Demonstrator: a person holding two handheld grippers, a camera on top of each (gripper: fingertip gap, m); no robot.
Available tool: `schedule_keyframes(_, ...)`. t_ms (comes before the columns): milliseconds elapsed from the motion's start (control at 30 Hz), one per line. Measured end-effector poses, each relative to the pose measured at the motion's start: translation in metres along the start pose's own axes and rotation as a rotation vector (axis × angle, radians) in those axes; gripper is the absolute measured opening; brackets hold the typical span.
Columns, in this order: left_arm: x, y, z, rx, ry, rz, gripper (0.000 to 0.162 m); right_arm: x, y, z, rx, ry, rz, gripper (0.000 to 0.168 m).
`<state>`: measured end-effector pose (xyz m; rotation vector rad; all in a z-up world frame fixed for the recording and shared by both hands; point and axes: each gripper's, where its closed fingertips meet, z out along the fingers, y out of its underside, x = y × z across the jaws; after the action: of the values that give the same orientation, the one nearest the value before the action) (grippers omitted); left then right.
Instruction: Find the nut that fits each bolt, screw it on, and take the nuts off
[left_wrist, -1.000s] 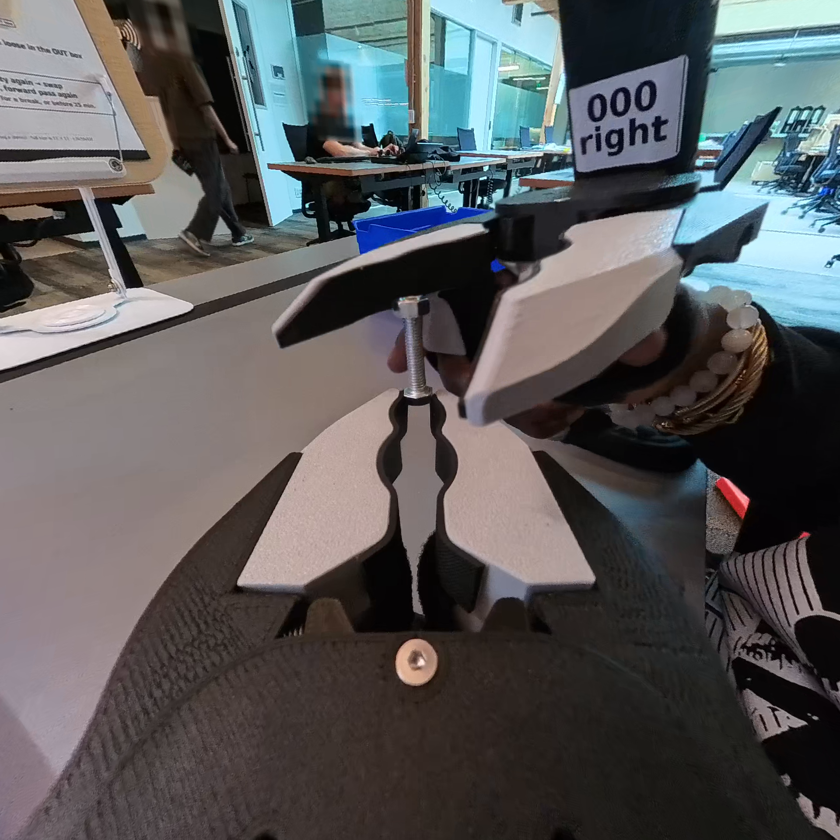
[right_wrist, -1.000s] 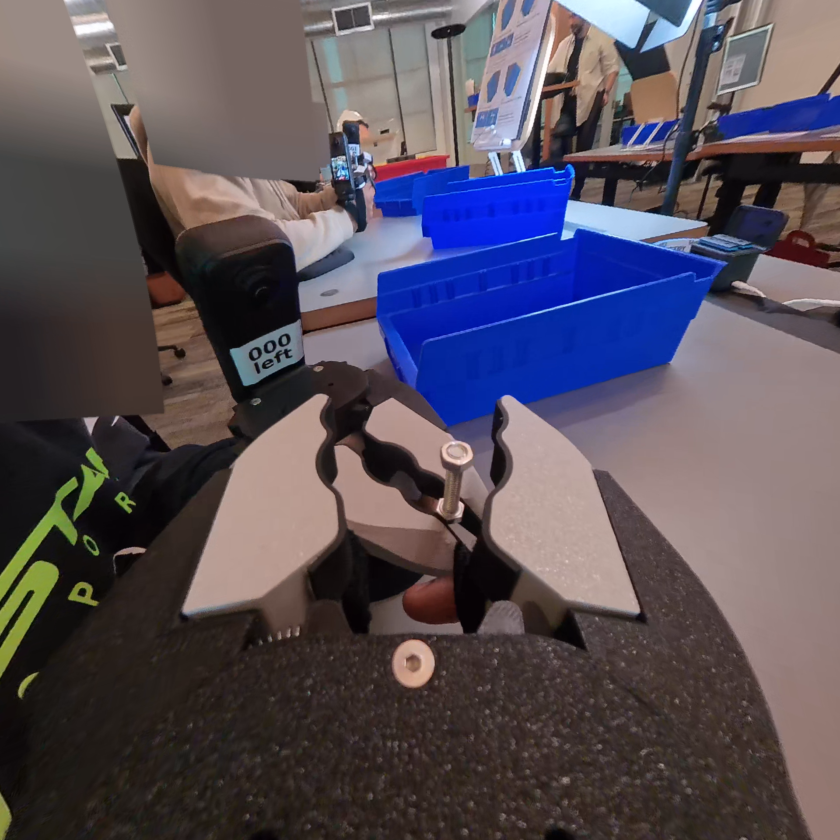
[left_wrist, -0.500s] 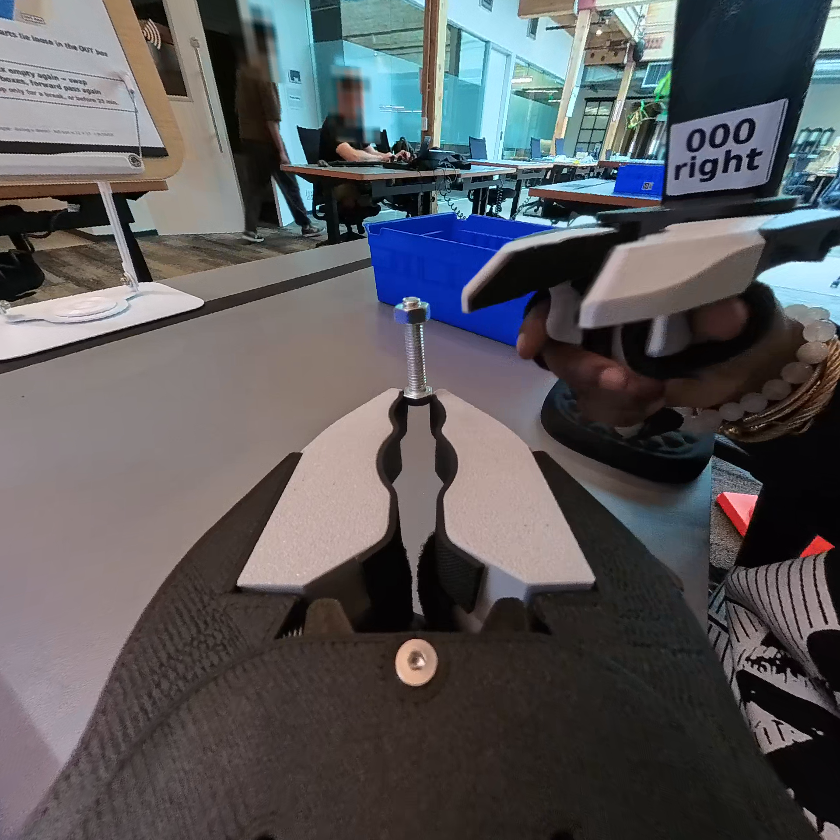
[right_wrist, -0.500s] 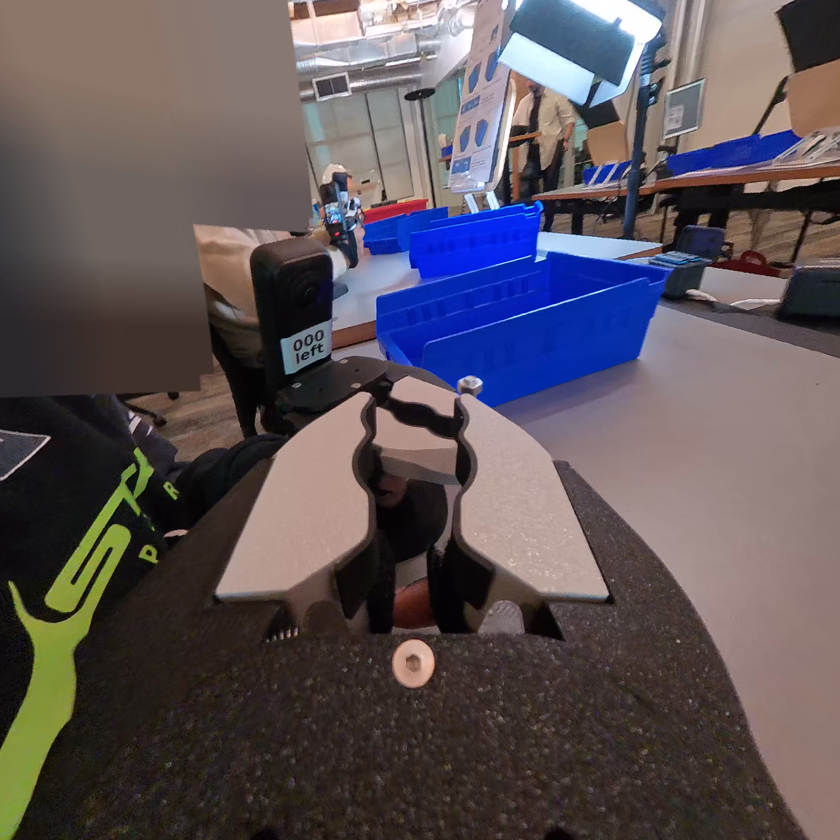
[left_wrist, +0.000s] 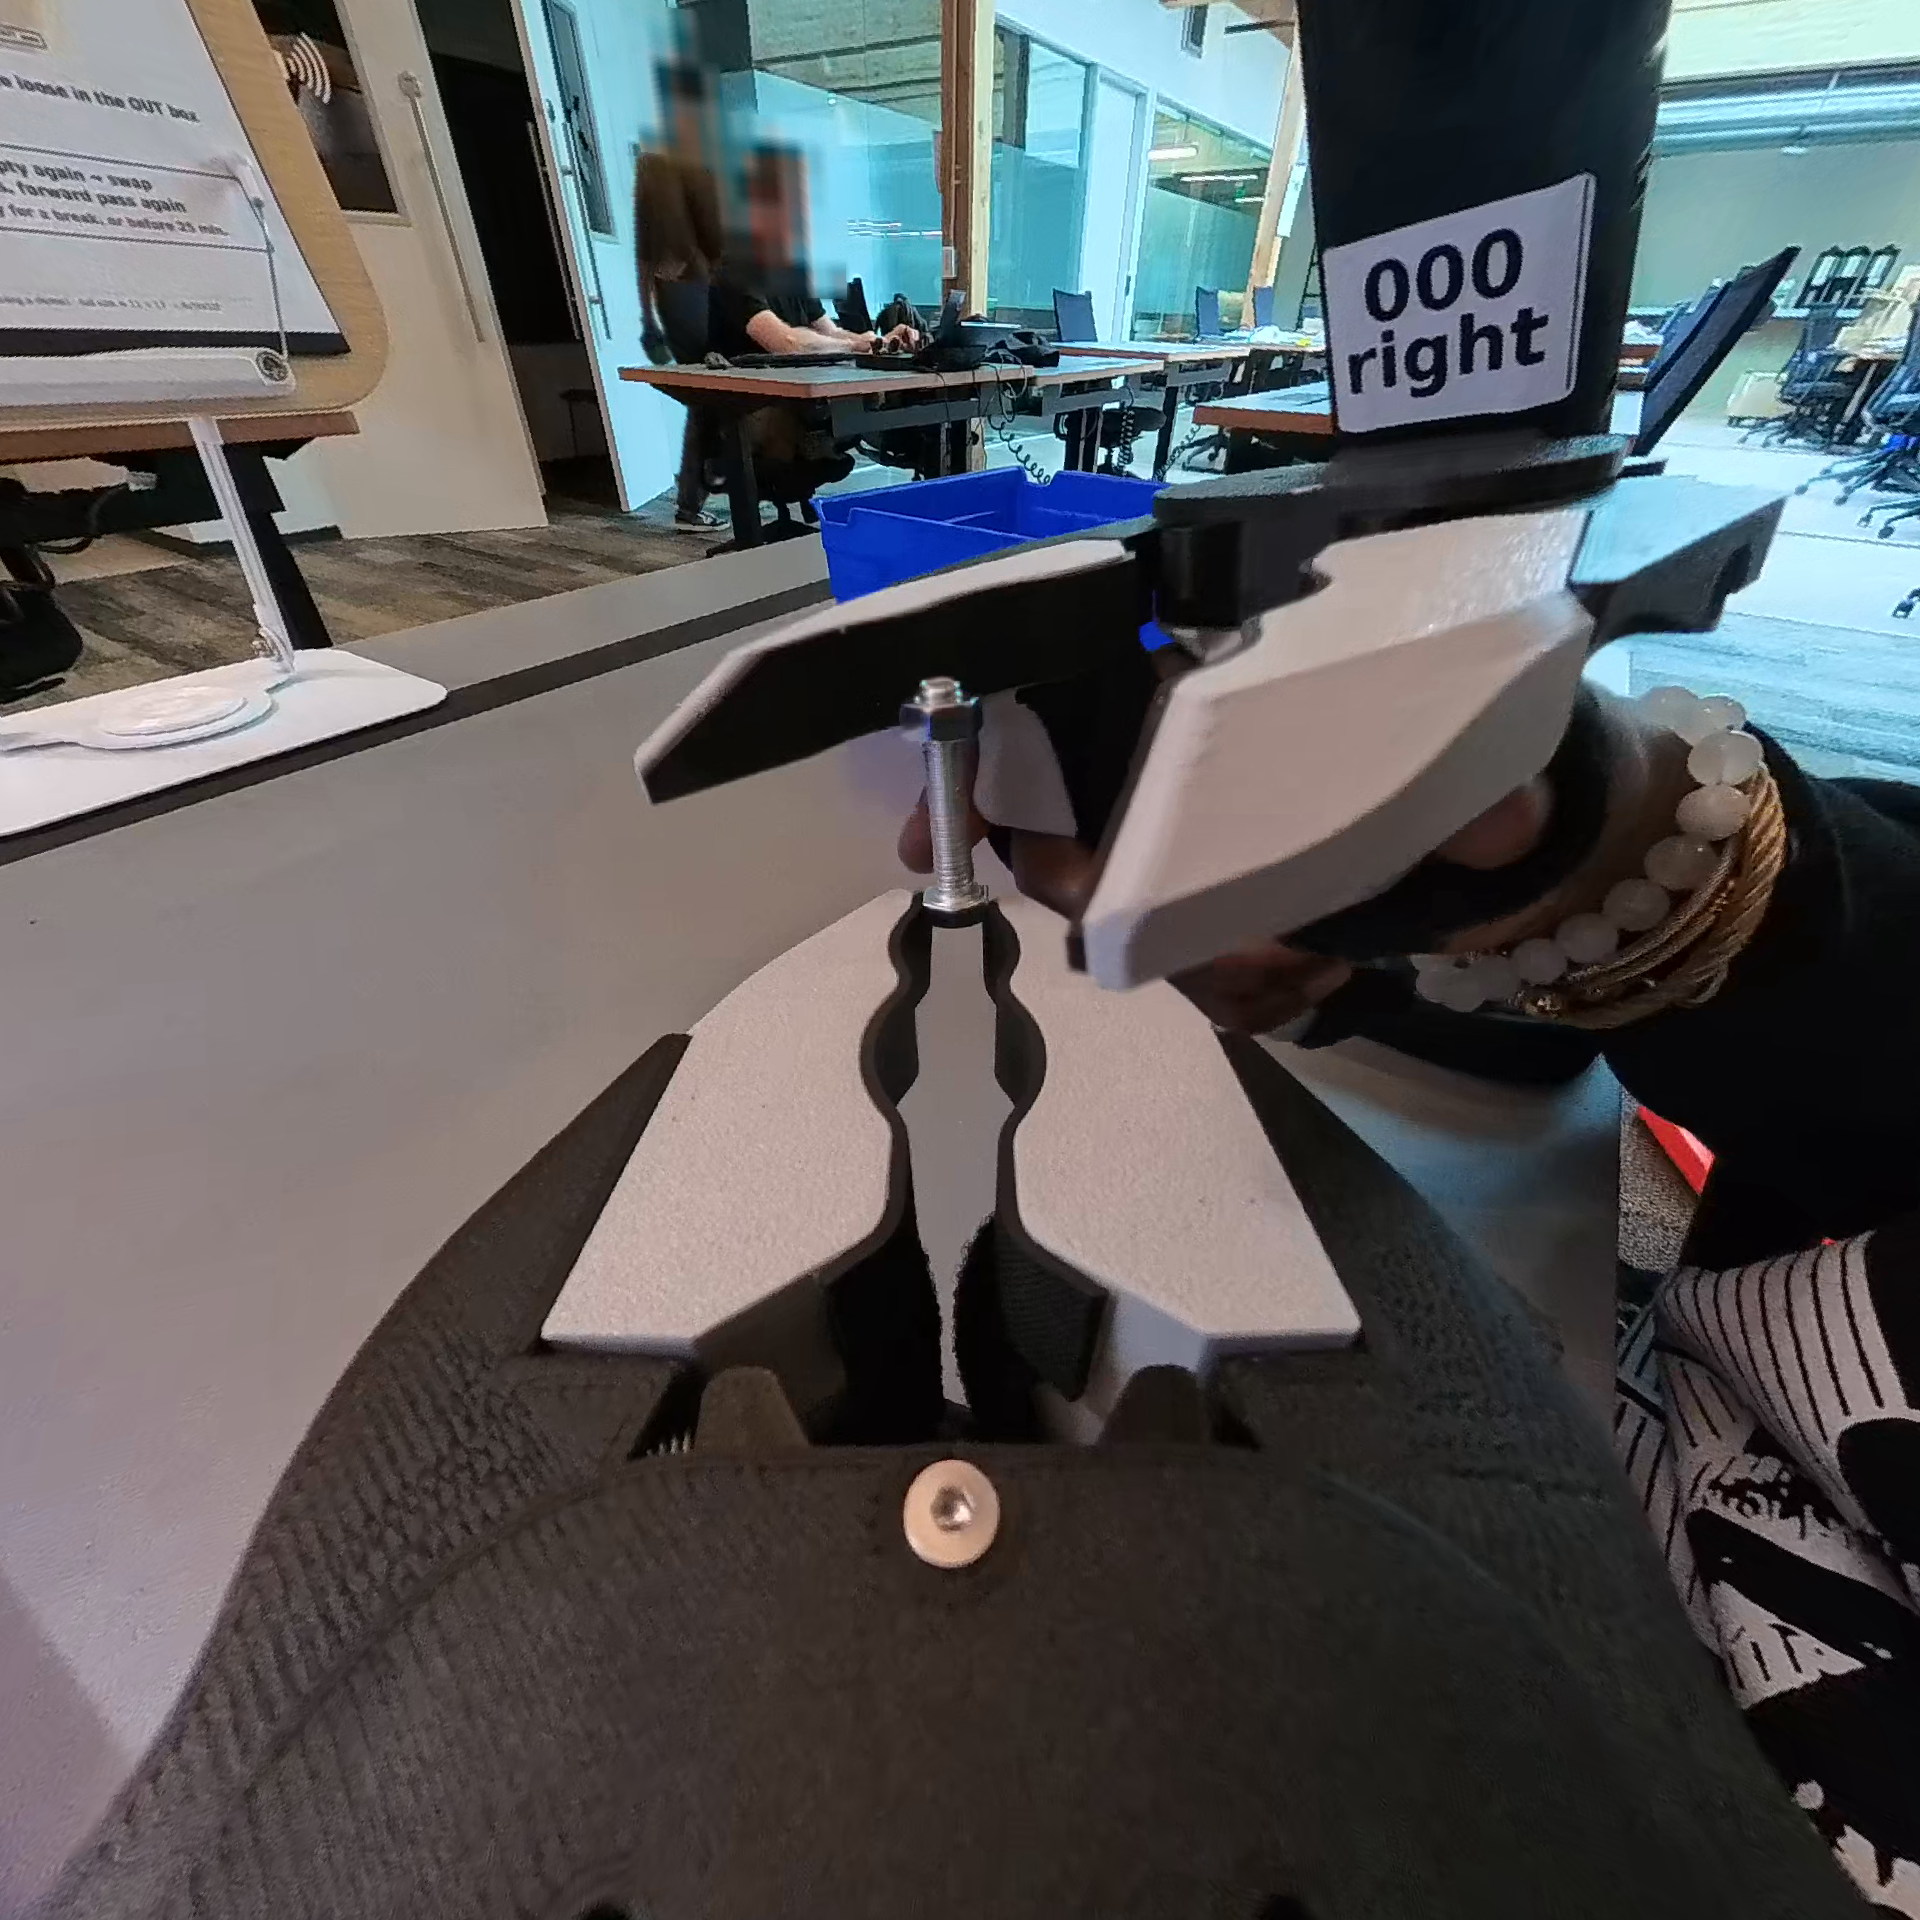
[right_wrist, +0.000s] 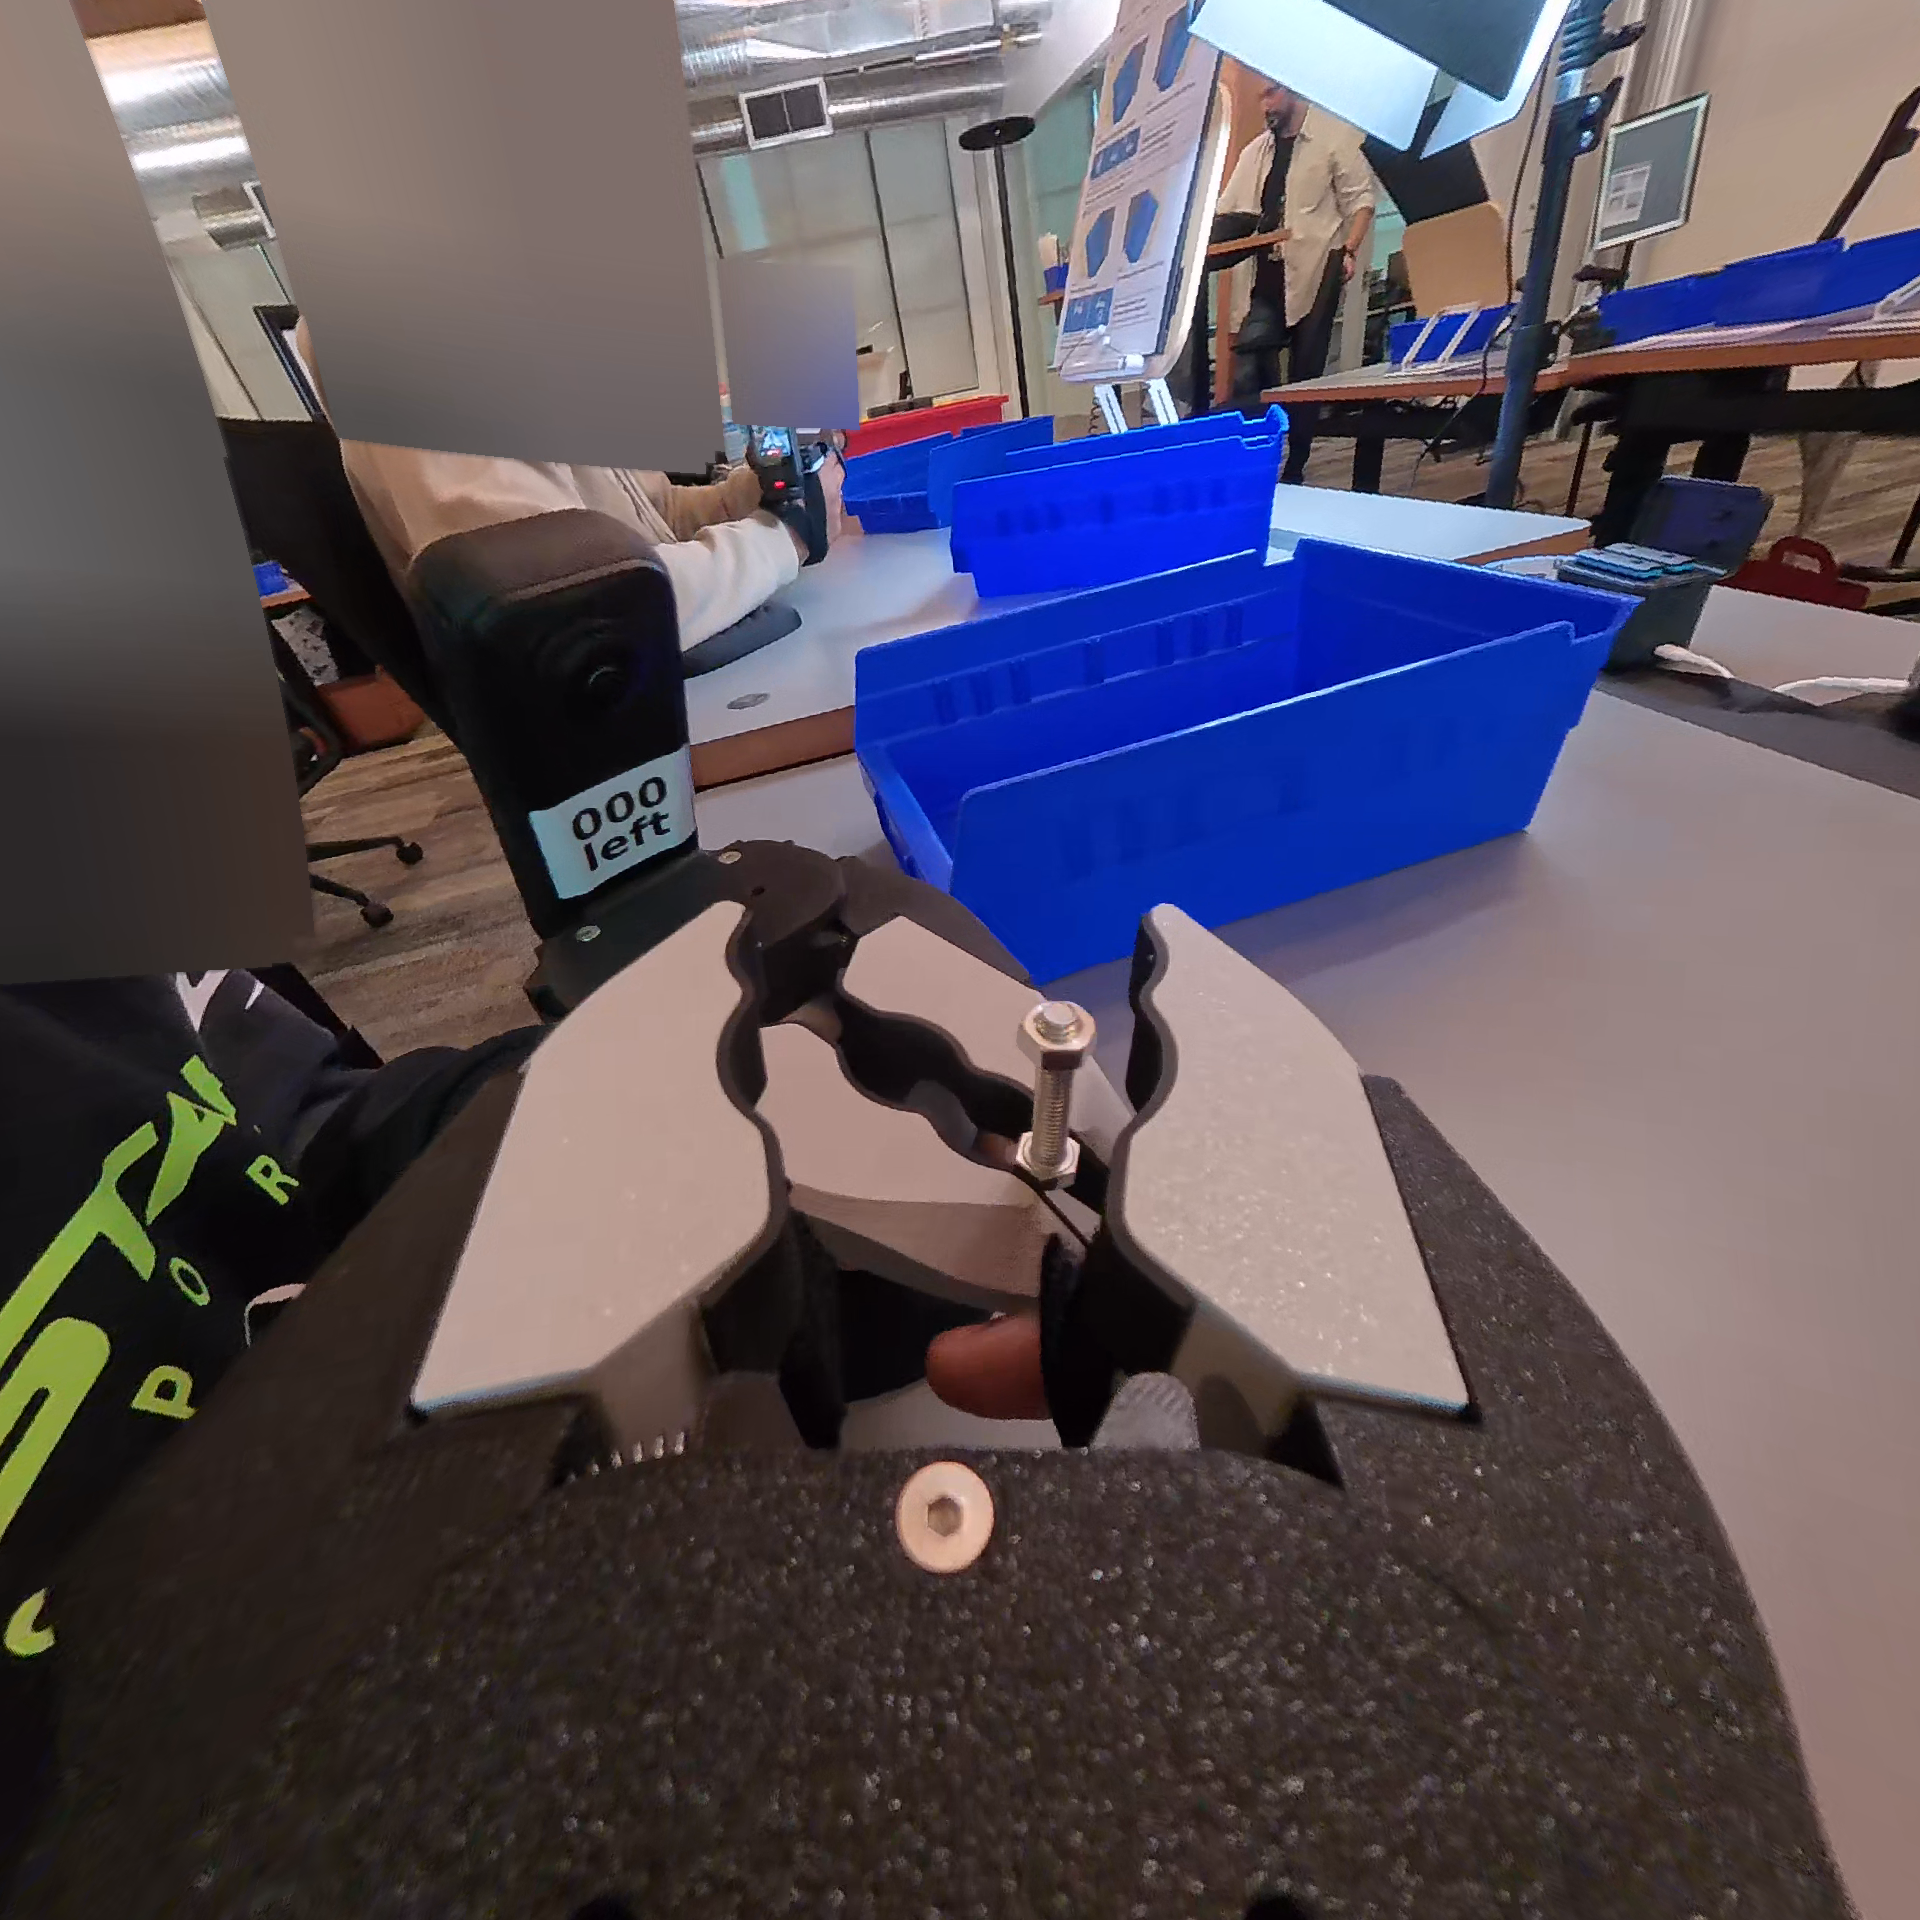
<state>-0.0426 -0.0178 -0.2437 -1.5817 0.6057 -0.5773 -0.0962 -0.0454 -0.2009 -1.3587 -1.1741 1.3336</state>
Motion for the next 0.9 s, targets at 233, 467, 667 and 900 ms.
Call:
schedule_keyframes(233, -0.002, 0.0, 0.0, 0.0, -0.015, -0.01, 0.01, -0.005, -0.001, -0.012, 0.01, 0.02, -0.012, 0.062)
schedule_keyframes(467, -0.005, 0.0, 0.0, 0.002, -0.022, -0.023, 0.01, -0.009, -0.004, -0.042, 0.049, 0.028, 0.013, 0.021)
schedule_keyframes(667, -0.003, 0.0, 0.0, 0.0, -0.018, -0.013, 0.01, 0.006, -0.007, -0.043, 0.08, 0.086, 0.017, 0.043)
schedule_keyframes(900, 0.001, 0.002, 0.001, -0.015, -0.004, 0.015, 0.01, 0.002, 0.007, -0.007, 0.003, 0.031, -0.013, 0.068)
